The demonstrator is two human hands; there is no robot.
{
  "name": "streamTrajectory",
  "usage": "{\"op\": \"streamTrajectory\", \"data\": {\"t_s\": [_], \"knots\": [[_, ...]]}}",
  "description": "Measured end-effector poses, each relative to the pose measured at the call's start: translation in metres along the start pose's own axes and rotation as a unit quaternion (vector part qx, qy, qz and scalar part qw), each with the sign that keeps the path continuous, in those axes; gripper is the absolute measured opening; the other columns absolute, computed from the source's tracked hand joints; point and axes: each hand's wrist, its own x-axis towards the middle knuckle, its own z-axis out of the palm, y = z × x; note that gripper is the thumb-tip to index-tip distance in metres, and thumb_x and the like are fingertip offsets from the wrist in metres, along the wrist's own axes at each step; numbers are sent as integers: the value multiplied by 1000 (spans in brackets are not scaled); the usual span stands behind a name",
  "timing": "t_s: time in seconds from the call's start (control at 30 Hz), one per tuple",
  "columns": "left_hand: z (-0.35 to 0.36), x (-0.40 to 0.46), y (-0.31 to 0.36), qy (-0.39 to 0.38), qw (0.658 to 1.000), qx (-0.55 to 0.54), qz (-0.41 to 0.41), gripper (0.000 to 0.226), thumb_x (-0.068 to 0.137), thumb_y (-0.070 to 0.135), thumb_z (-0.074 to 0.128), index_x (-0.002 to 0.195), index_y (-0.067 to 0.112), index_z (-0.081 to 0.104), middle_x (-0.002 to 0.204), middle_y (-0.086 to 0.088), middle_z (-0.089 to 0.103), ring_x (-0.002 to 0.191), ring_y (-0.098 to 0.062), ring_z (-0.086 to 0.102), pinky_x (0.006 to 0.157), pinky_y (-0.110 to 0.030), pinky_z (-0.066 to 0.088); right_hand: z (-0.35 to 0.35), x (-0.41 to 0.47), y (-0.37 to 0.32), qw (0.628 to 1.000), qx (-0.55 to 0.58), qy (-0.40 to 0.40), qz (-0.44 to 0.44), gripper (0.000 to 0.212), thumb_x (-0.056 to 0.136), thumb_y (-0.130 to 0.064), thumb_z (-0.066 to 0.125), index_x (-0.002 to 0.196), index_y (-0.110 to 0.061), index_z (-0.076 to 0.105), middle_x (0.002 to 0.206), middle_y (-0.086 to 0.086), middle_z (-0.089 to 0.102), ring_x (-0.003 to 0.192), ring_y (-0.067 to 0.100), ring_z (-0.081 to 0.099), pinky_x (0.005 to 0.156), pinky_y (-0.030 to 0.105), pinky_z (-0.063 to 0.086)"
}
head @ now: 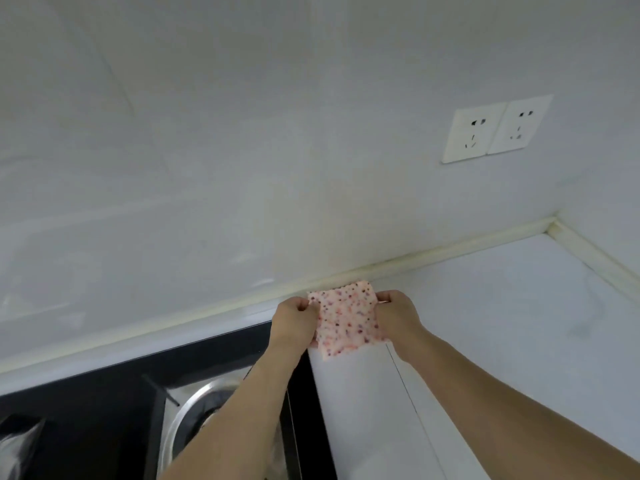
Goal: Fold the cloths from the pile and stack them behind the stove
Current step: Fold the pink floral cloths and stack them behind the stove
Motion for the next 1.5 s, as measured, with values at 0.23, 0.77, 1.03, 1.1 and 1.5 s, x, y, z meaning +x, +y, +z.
{"op": "streamTrajectory", "data": {"t_s": [0.23, 0.77, 1.03, 1.1, 1.5], "knots": [[33, 61, -20, 46, 996, 69, 16, 23, 94, 17, 52, 71, 13, 52, 61, -4, 50, 47, -18, 47, 54, -25, 42, 14, 75, 22, 999, -46, -28, -8, 29, 88, -1, 40, 105, -12, 60, 96, 4, 63, 77, 18, 58, 61, 28, 48], [4, 9, 0, 86, 960, 243, 107, 26, 98, 29, 47, 118, 15, 56, 104, 4, 59, 96, -19, 59, 82, -29, 47, -7, 30, 8, 963, -231, -35, -137, 41, 93, -14, 47, 134, -8, 45, 131, 11, 50, 115, 28, 52, 89, 31, 45], [-82, -91, 9, 96, 868, 420, 247, 44, 102, 28, 40, 143, 13, 38, 144, -3, 45, 131, -20, 39, 106, -28, 34, 5, -96, -40, 893, -333, -57, -299, 43, 95, -14, 49, 137, -8, 43, 138, 9, 47, 128, 24, 43, 105, 31, 34], [-113, -107, 6, 97, 853, 447, 253, 47, 103, 28, 39, 146, 11, 34, 149, -4, 39, 136, -21, 35, 110, -30, 30, 22, -127, -50, 883, -337, -63, -319, 45, 95, -15, 49, 139, -8, 41, 140, 8, 45, 129, 23, 42, 105, 30, 34], [-323, -184, -54, 149, 826, 475, 264, 50, 103, 32, 39, 148, 11, 32, 152, -6, 37, 139, -23, 34, 114, -31, 25, 174, -284, -78, 859, -330, -112, -375, 52, 96, -19, 52, 144, -12, 34, 145, 4, 40, 120, 19, 52, 104, 31, 43]]}}
